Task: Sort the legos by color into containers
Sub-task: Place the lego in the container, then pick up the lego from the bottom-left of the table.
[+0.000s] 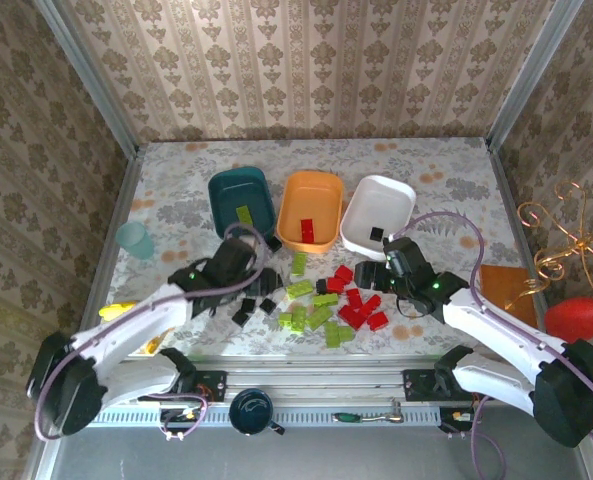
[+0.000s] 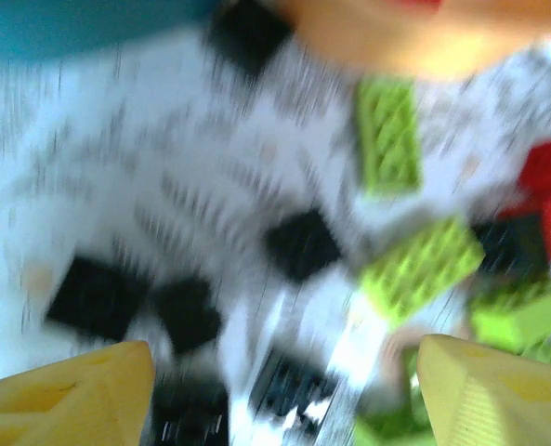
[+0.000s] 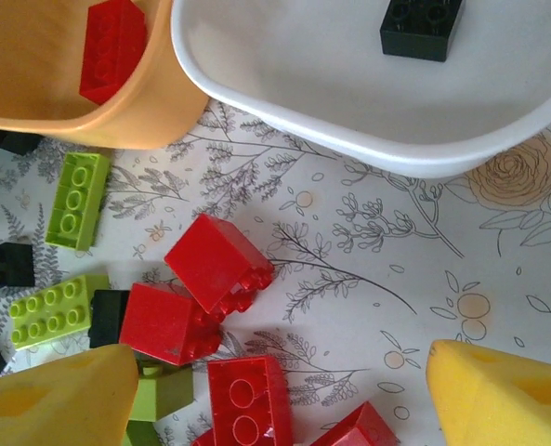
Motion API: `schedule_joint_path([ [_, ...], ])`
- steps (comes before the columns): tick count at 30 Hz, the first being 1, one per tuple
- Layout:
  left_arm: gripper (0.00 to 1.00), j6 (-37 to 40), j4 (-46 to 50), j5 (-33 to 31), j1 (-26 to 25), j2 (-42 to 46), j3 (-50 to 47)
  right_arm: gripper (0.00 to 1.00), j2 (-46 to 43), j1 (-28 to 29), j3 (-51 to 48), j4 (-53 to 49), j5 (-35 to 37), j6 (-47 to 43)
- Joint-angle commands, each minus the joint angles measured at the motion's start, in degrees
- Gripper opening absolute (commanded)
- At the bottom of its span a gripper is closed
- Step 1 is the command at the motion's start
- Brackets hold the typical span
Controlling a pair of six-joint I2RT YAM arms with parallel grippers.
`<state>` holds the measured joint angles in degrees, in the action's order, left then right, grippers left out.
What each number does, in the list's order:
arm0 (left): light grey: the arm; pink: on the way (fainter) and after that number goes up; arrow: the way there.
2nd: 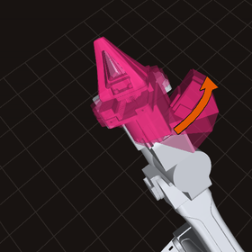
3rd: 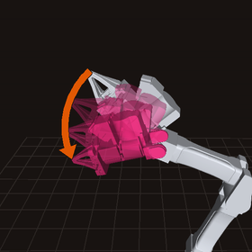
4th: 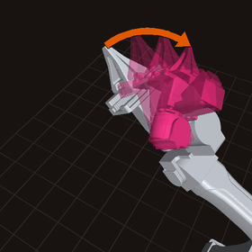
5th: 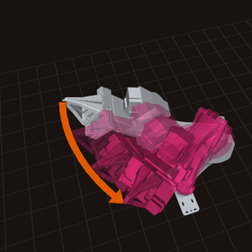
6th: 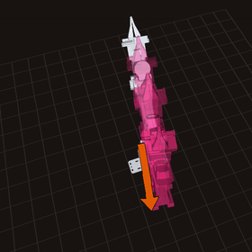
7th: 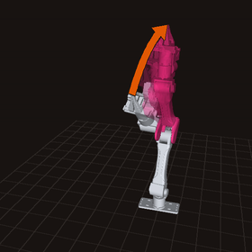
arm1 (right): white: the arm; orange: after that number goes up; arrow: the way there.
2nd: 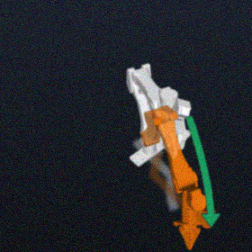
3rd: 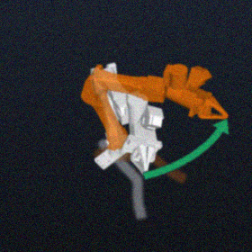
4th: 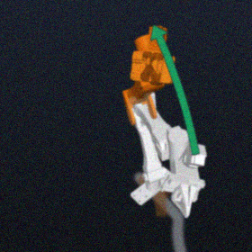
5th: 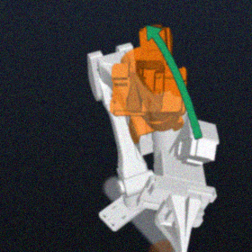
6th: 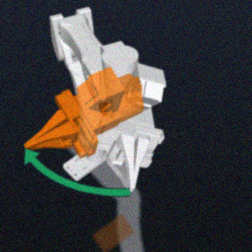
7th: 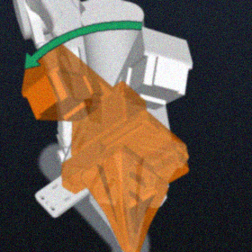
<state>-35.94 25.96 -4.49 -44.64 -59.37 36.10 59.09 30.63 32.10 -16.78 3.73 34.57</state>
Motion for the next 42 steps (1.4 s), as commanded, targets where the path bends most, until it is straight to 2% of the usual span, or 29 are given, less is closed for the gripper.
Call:
schedule_joint_path([
  [1,0.76,-8.84,8.36,-4.38,-3.91,8.11,-5.02,0.83,-0.04,-0.22,-1.16,1.24,-1.2,0.7],
  [5,0.76,-14.34,14.93,-6.03,-8.03,14.88,-9.29,0.83,0.83,-0.22,-1.16,1.96,-1.3,0.7],
  [8,0.76,-16.24,14.77,-5.73,-9.21,15.68,-12.18,0.83,1.37,-0.22,-1.16,2.61,-1.44,0.77],
  [14,0.76,-12.98,7.75,-6.2,-8.53,7.8,-12.35,0.83,2.13,-0.23,-0.5,2.61,-1.79,0.9],
  [21,0.74,-7.19,2.08,-4.32,-3.14,0.76,-11.33,0.83,-0.26,-0.31,-0.63,0.65,-0.87,0.41],
  [29,0.62,-7.0,-0.28,-2.69,-3.34,-3.23,-12.25,0.83,-0.03,-0.4,-0.72,0.56,-0.39,0.06],
  [33,0.51,-7.12,-0.78,-2.7,-3.3,-2.68,-12.99,0.83,0.27,-0.4,-0.7,1.19,-0.48,0.24],
  [36,0.42,-7.04,0.22,-2.81,-3.5,-2.03,-12.34,0.83,0.41,-0.4,-0.55,1.03,-0.71,0.15],
  [42,0.36,-7.64,6.38,-4.74,-6.59,1.17,-7.6,0.83,-0.85,-0.4,-0.87,0.3,0.14,0.15],
])
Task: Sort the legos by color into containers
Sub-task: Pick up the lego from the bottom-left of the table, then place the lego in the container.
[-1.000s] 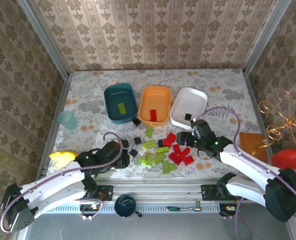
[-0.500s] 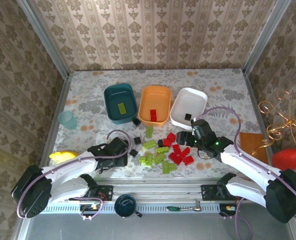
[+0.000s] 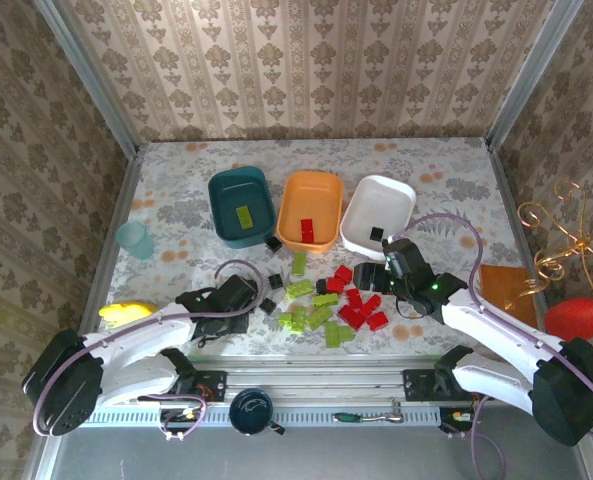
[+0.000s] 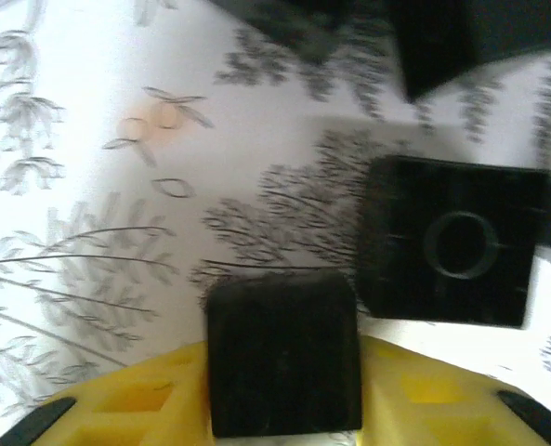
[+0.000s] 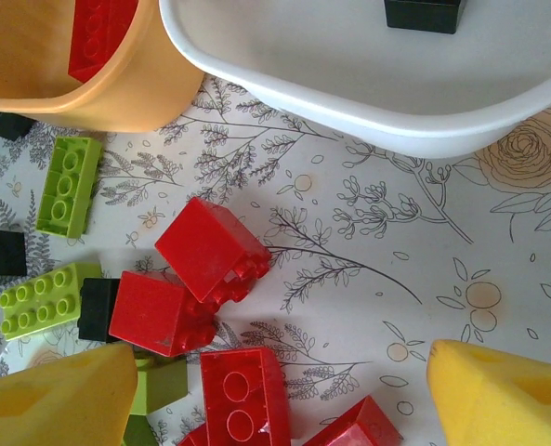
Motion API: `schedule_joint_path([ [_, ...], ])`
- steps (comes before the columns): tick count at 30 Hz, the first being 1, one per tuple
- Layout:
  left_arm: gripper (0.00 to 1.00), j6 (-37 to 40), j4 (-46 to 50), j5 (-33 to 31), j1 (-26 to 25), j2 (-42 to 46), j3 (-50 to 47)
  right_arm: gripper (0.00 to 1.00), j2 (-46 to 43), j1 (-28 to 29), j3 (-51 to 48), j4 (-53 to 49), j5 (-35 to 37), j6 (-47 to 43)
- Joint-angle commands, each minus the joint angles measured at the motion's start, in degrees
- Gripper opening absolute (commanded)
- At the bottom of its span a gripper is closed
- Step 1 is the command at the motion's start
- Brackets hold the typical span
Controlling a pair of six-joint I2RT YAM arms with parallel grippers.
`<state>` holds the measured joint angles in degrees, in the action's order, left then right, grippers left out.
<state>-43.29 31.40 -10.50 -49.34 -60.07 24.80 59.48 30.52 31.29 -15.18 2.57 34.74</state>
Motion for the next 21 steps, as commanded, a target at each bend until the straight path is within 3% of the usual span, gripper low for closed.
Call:
schedule_joint_path([
  [1,0.35,-0.27,2.01,0.87,-2.88,2.5,5.17,0.83,-1.61,-0.29,-0.16,-1.5,1.61,-0.02],
  [5,0.36,2.29,1.99,1.8,-4.72,1.08,13.17,0.83,-3.77,-0.46,-1.19,-1.92,3.9,0.72],
  [12,0.3,10.07,-5.24,7.51,-5.01,-19.54,32.33,0.83,-6.83,-0.95,-1.82,-4.44,5.14,1.26],
  [21,0.29,15.15,-6.39,13.26,-3.22,-38.98,56.98,0.84,-15.86,-1.85,-3.18,-10.15,8.03,0.82],
])
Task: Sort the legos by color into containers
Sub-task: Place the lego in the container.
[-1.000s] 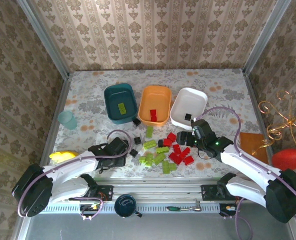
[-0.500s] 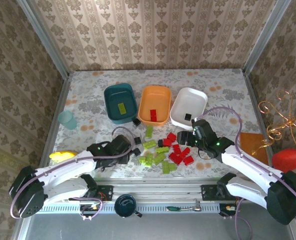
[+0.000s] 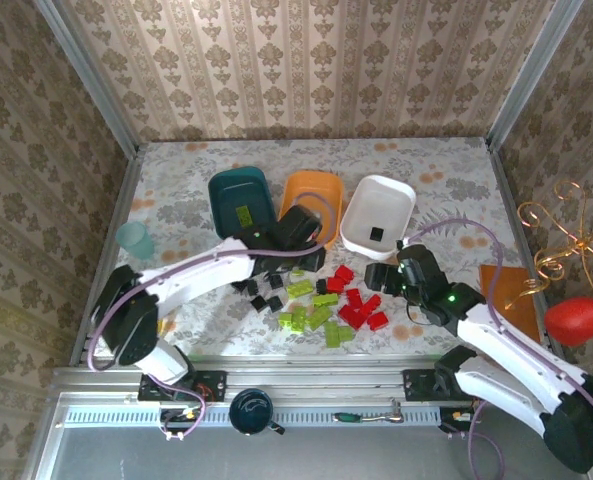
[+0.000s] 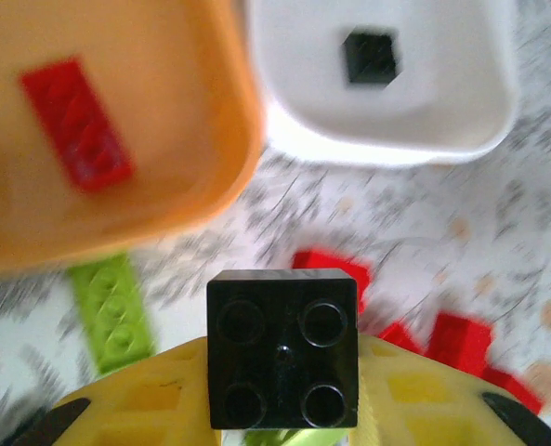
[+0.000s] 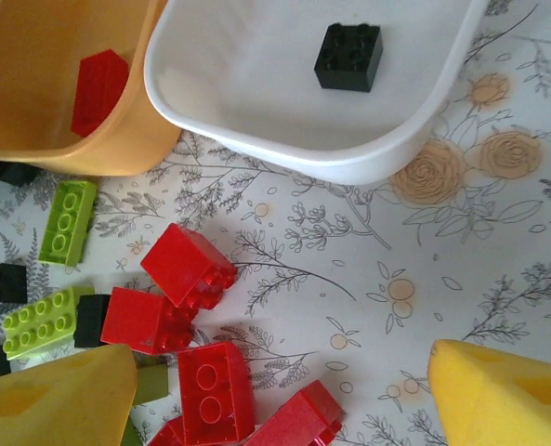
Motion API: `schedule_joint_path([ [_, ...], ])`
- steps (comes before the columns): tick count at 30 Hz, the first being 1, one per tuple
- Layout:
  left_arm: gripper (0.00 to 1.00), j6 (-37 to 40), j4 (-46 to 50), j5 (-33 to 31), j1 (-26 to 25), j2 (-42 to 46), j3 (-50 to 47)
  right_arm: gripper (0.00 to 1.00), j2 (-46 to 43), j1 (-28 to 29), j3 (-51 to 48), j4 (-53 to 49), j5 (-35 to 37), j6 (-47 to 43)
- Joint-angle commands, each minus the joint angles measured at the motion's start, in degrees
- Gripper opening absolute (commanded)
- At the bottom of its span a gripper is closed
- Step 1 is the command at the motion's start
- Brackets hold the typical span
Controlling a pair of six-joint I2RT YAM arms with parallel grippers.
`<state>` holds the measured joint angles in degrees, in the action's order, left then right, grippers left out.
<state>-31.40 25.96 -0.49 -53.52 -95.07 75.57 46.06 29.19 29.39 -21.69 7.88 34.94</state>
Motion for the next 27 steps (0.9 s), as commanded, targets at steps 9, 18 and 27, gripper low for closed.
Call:
schedule_joint_path([
  [9,0.32,4.7,5.51,6.38,1.47,-27.1,34.58,0.84,-4.83,-1.48,-1.95,-5.99,2.4,0.57],
  [18,0.67,2.91,5.78,7.08,3.53,-30.36,41.62,0.84,-2.26,-1.59,-2.82,-4.61,-1.01,0.35],
  [27,0.77,0.31,-9.77,5.88,2.73,-6.27,14.32,0.81,6.52,-0.95,-4.06,5.56,-7.87,1.94],
])
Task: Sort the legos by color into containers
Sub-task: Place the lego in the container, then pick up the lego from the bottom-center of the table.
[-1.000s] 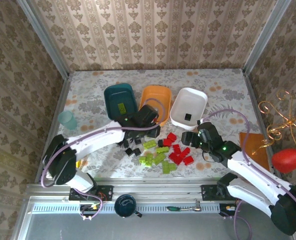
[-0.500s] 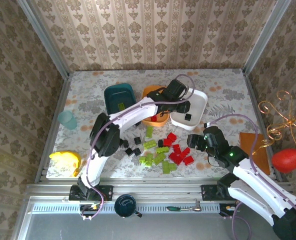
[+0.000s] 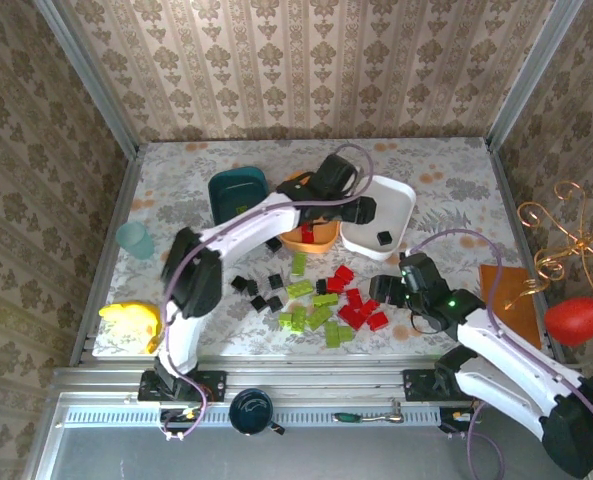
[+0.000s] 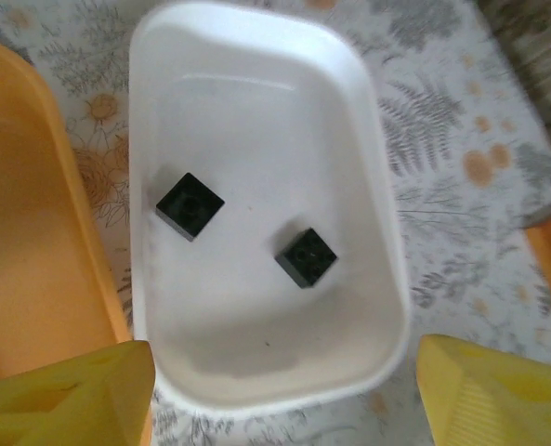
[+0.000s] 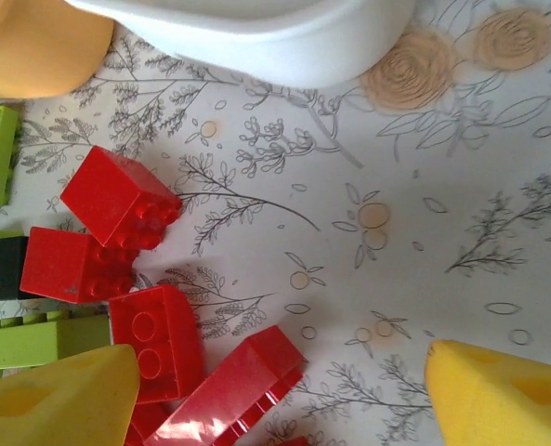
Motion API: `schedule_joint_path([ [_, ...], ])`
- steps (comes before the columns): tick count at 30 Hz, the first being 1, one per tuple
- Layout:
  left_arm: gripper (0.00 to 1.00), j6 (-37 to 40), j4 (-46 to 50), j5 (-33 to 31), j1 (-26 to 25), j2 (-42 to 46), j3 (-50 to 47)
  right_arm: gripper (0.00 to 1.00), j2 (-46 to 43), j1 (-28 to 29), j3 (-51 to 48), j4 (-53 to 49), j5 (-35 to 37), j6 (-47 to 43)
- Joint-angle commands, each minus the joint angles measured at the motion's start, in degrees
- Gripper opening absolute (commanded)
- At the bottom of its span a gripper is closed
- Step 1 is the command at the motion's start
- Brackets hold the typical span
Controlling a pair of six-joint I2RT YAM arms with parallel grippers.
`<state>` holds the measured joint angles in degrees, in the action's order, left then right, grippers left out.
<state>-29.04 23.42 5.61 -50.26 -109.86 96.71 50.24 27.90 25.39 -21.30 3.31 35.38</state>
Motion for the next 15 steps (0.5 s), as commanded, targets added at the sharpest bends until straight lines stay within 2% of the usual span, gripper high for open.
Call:
schedule_joint_path([
  [1,0.77,-2.69,-9.28,-0.65,-0.52,11.95,-11.19,0.8,3.69,0.61,0.28,6.29,-3.6,1.84],
  [4,0.8,-4.56,-14.17,-2.61,-0.87,21.77,-23.85,0.77,8.05,1.66,1.98,8.34,-3.4,2.13],
  [8,0.82,-6.89,-15.06,-5.86,-2.14,32.55,-37.36,0.77,11.98,2.46,4.61,5.22,-1.61,1.8],
  [14,0.86,-11.43,-14.46,-10.35,-5.1,45.15,-52.94,0.77,9.47,3.82,1.65,1.02,0.01,6.32],
  [15,0.99,-12.17,-14.37,-10.96,-5.42,47.11,-55.19,0.77,7.81,4.42,0.21,1.32,0.11,7.07],
])
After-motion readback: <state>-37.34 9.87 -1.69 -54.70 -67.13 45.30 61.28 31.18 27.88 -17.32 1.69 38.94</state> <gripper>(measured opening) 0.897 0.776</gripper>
